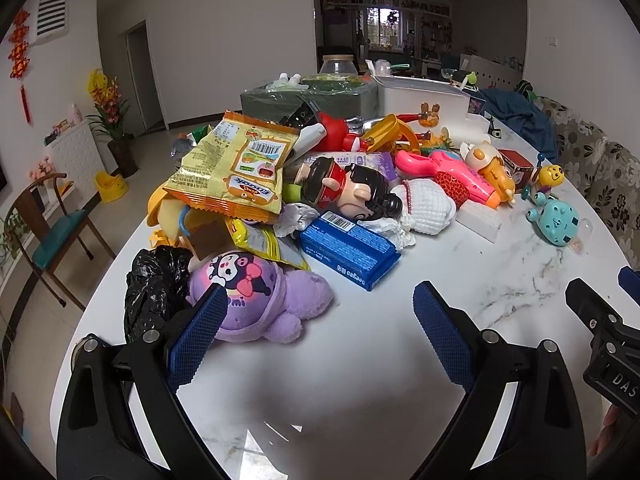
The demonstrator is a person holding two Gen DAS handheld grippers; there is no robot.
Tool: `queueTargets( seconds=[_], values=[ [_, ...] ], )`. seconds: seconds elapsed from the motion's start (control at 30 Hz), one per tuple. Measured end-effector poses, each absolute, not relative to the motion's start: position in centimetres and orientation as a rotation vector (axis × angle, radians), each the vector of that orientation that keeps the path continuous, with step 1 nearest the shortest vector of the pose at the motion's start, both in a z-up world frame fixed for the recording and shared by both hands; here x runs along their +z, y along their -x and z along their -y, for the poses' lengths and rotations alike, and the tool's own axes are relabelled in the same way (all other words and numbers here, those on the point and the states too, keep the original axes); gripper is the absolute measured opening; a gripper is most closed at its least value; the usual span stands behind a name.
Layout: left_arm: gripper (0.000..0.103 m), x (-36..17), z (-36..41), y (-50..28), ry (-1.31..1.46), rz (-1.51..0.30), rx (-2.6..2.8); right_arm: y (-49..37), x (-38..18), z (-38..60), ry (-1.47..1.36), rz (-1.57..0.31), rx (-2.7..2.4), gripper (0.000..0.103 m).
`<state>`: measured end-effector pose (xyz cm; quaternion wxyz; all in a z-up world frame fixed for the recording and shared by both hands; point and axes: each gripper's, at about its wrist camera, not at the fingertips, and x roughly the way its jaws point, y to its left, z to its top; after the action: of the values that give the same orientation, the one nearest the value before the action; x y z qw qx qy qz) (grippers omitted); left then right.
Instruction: Collect trash
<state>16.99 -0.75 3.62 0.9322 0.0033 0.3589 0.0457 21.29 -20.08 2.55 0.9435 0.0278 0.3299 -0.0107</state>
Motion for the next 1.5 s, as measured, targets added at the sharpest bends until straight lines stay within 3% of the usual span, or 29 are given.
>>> queueTargets(
  seconds=[1.5],
  values=[
    [0.096,3.2,-0.3,-16.8,0.091,-0.763,0.084,-21.0,2.1,20.2,-0.102,-0.698,-0.002,0.098]
  ],
)
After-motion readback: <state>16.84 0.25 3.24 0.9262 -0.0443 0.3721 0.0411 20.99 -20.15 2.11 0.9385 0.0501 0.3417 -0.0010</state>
